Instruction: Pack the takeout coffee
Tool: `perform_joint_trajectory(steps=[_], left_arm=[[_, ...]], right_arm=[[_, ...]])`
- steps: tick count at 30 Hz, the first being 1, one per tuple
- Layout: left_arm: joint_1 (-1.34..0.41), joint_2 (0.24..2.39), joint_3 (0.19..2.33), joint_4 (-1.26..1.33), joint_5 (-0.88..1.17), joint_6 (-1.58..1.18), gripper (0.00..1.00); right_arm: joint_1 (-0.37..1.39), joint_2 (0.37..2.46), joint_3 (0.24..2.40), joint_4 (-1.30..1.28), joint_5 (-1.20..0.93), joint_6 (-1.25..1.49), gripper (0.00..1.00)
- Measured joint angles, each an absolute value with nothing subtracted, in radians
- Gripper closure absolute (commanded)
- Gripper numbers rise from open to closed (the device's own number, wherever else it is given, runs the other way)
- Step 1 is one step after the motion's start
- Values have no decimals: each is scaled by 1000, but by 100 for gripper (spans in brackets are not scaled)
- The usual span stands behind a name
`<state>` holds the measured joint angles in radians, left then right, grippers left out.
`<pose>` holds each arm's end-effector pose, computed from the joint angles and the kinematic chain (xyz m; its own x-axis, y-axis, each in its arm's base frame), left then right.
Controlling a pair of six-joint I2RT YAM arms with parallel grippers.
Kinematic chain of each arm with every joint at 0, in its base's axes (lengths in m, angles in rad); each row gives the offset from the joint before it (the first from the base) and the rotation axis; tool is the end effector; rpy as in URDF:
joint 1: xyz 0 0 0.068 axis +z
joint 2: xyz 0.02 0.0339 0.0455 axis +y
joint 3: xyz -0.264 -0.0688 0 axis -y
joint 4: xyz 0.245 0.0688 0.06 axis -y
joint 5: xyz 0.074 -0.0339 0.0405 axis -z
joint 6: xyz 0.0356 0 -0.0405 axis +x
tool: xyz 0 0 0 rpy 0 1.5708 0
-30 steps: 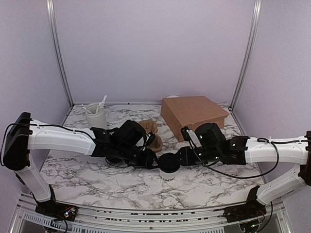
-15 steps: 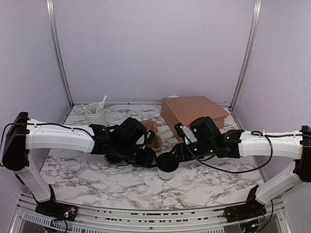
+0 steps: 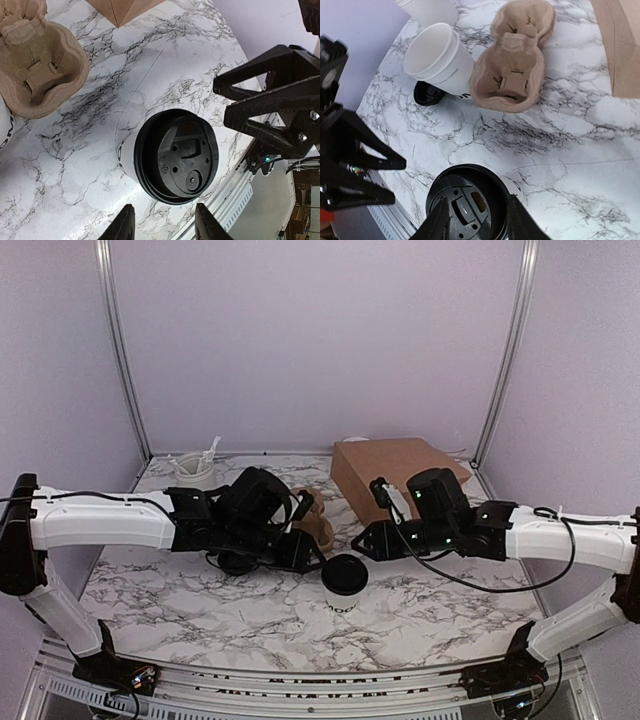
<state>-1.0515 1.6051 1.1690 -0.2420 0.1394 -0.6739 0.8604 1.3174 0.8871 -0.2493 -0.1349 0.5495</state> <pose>0.1751 -0.3163 0.2597 -0.8133 0.1775 -0.5541 0.5195 0.6505 -0.5541 0.1832 0.2203 0.2527 -0.7775 -0.1102 -0.6192 -0.4848 0.7323 0.4783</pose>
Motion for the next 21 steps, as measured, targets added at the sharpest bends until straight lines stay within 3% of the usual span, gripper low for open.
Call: perform_joint_trajectory(steps=[5, 13, 21], left_arm=[[-1016, 1580, 1168, -208, 173, -670, 78], [-967, 1580, 1150, -104, 280, -694, 81], [-962, 1580, 1145, -65, 331, -699, 81]], right_arm=[[852, 1210, 772, -109, -224, 615, 100], [870, 1191, 589, 122, -312, 796, 100], [902, 1191, 575, 266, -300, 892, 100]])
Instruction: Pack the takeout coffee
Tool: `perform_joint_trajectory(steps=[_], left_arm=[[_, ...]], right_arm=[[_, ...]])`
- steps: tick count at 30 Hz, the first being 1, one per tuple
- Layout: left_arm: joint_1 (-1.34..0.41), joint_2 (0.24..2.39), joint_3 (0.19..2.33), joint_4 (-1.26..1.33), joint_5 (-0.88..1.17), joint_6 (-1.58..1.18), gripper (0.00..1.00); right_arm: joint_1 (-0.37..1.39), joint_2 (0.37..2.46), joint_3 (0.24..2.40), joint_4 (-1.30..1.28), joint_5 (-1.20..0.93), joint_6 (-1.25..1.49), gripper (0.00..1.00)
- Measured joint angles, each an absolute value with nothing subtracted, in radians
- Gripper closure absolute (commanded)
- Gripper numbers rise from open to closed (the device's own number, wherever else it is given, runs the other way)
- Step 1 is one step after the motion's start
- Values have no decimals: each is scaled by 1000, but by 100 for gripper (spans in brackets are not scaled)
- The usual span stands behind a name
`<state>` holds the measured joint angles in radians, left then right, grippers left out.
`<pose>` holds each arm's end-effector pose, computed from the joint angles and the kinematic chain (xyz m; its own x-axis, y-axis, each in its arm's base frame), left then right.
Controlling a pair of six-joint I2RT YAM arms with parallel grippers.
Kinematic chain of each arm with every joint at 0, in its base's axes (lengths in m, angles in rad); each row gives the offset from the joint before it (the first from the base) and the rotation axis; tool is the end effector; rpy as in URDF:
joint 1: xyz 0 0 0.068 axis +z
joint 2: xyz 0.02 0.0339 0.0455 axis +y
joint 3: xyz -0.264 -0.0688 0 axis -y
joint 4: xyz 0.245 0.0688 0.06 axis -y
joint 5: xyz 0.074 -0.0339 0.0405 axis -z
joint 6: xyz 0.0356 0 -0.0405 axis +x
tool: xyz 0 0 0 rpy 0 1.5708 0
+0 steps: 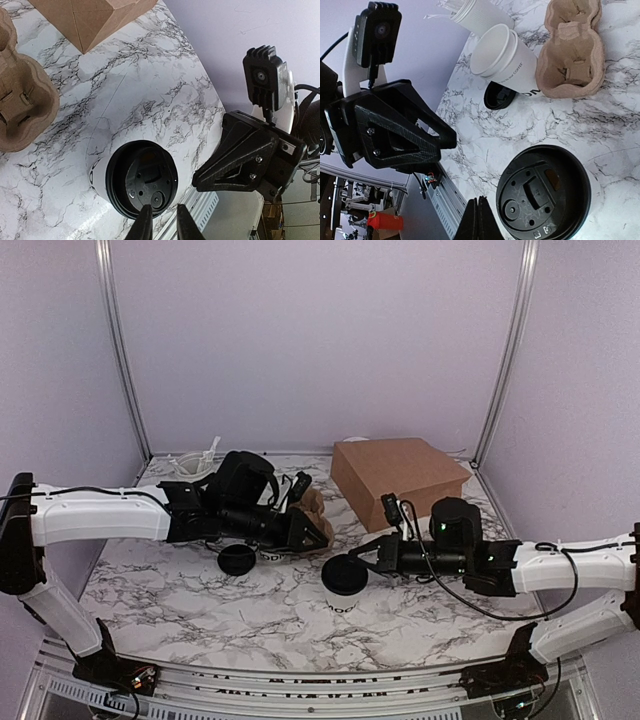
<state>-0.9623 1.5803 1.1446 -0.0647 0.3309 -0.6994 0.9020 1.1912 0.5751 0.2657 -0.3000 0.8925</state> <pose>0.1988 -0.3056 0.2768 -0.8143 0.1038 -0.5711 0.5420 0.4881 -0.6841 0.1519 0.2091 0.2290 -0.8512 0.1227 -0.5103 -0.4126 0.4447 0.7950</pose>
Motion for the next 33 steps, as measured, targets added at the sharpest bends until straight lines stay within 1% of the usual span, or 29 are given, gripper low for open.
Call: perform_joint_trajectory(steps=[3, 8, 10, 20, 24, 30, 33], left_arm=[[-961, 1580, 1130, -53, 338, -700, 81], [-961, 1581, 1110, -49, 344, -710, 81], [-961, 1581, 1108, -46, 349, -714, 82], [-961, 1585, 1097, -5, 370, -734, 84], [-961, 1596, 1096, 27, 393, -757, 88], [-961, 1615, 1062, 165, 445, -834, 100], [-961, 1639, 1029, 236, 461, -868, 100]], right_arm=[[902, 1203, 556, 313, -294, 922, 100], [899, 1300, 496, 392, -325, 968, 100], [898, 1306, 496, 414, -337, 978, 100], [870, 1331, 561, 323, -377, 907, 100], [854, 1344, 615, 250, -396, 851, 100], [830, 1323, 694, 162, -393, 794, 100], [819, 1269, 697, 122, -355, 777, 100]])
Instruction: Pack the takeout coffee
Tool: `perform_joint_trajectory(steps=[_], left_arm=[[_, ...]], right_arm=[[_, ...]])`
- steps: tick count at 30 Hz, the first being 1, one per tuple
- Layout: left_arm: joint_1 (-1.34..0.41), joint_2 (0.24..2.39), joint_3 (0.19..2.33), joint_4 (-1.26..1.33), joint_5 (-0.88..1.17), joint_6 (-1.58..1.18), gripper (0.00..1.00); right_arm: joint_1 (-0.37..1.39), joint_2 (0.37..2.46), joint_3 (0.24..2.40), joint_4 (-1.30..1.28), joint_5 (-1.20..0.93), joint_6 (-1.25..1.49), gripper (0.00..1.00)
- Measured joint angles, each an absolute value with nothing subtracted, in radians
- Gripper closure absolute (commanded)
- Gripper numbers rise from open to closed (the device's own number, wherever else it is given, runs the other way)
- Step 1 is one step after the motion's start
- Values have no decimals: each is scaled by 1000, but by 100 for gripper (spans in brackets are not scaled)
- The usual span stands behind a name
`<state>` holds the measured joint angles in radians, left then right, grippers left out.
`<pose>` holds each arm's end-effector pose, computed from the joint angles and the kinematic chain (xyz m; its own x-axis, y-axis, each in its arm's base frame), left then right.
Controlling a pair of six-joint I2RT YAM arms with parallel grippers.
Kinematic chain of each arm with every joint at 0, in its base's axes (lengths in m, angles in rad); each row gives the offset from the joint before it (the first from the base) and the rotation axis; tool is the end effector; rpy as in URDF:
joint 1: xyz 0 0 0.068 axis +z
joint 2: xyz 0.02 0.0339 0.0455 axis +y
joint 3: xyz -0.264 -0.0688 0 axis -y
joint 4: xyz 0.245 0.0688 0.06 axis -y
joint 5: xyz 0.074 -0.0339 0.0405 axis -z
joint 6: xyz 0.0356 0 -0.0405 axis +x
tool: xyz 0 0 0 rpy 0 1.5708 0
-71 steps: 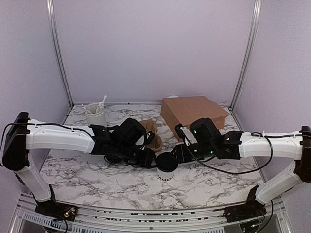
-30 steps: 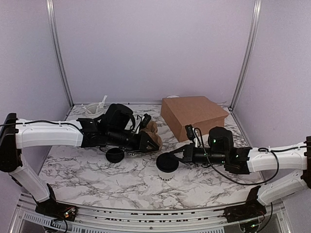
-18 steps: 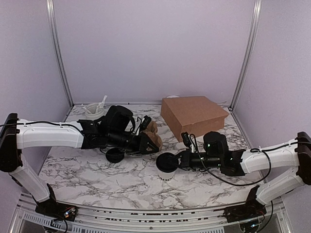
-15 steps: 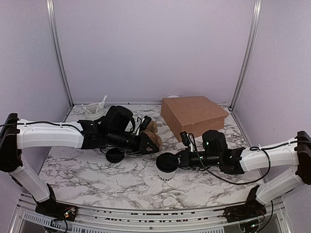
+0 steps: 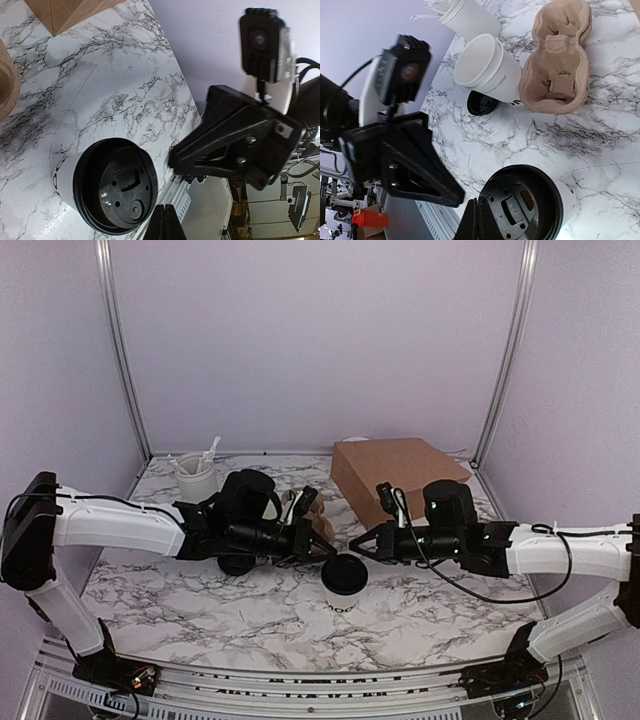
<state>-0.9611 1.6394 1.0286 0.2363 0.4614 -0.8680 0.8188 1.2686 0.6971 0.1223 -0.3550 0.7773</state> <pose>0.1999 -0.3138 0.2468 -0.8766 0.0618 -0.4773 0.4680 0.3407 -0.8154 0.1800 0.2105 0.2369 -0.8417 0.0628 -0.5362 -0.4325 0.5160 0.7394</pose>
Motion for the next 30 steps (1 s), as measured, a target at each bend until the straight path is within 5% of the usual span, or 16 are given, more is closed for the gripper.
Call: perform_joint_trajectory(steps=[18, 30], left_arm=[[-962, 1779, 986, 419, 489, -892, 100], [-965, 1779, 998, 395, 475, -878, 100]], right_arm=[[812, 1200, 641, 122, -381, 784, 100], [810, 1330, 450, 516, -526, 934, 100]])
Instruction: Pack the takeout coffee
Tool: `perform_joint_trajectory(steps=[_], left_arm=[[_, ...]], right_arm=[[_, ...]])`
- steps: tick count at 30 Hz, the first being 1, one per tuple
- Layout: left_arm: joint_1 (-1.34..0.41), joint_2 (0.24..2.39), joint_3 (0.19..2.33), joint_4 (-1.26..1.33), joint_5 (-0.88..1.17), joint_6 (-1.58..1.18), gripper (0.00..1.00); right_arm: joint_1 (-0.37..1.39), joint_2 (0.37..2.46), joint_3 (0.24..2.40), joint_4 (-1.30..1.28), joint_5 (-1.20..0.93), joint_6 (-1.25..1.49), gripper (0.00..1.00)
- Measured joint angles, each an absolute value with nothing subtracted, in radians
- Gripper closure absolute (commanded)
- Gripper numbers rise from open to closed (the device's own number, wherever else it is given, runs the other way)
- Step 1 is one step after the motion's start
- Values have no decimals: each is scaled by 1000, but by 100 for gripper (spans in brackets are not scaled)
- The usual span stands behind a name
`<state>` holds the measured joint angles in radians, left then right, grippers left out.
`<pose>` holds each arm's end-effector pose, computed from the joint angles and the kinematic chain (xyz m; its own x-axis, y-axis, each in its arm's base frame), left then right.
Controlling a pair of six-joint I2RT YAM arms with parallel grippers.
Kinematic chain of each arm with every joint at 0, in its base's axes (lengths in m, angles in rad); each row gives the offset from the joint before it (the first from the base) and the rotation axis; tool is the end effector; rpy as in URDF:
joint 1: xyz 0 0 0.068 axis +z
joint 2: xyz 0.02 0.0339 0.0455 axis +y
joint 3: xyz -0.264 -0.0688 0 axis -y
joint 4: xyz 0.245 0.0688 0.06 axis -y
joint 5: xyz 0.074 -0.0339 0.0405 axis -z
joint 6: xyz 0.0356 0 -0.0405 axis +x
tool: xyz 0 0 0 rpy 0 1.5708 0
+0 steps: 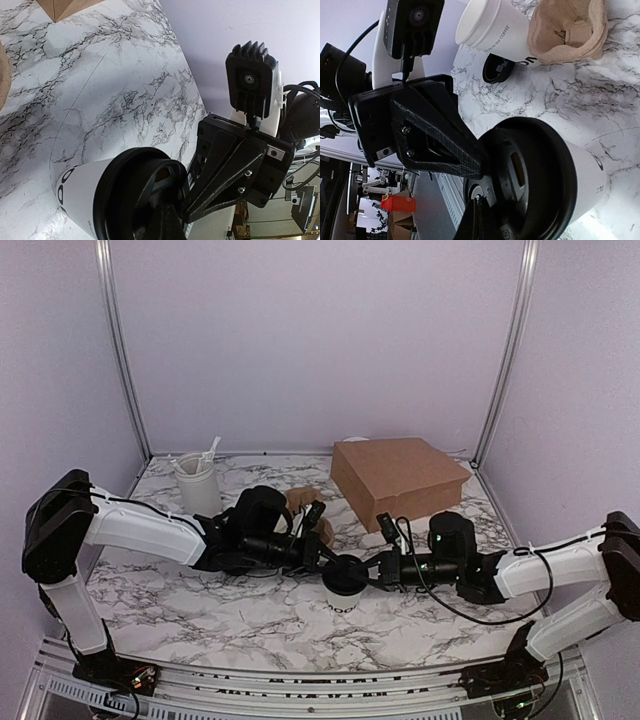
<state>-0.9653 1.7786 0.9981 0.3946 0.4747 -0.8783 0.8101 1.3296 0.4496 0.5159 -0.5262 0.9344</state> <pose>0.2078 -0.3288 0.2023 -0.8851 0.0759 -0.4591 0.4559 0.3391 -0.8229 0.1644 0.1986 0.1819 -0.9099 0.0527 -0.4115 -0.3671 0.3597 0.8578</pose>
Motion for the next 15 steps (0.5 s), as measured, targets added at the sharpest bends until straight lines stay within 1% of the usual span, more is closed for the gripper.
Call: perform_joint_trajectory(steps=[3, 6, 9, 12, 15], left_arm=[[-967, 1779, 1000, 392, 470, -874, 100], [-967, 1779, 1002, 388, 469, -871, 100], [-967, 1779, 1004, 384, 469, -869, 100], [-967, 1779, 1007, 376, 469, -866, 100], [-967, 1777, 1008, 371, 465, -860, 100]], right_arm=[[809, 1318, 450, 502, -525, 939, 100], [809, 1265, 484, 393, -508, 908, 100], [809, 1215, 533, 338, -504, 882, 100], [813, 1201, 562, 352, -510, 871, 100], [819, 1238, 542, 405, -526, 881, 100]])
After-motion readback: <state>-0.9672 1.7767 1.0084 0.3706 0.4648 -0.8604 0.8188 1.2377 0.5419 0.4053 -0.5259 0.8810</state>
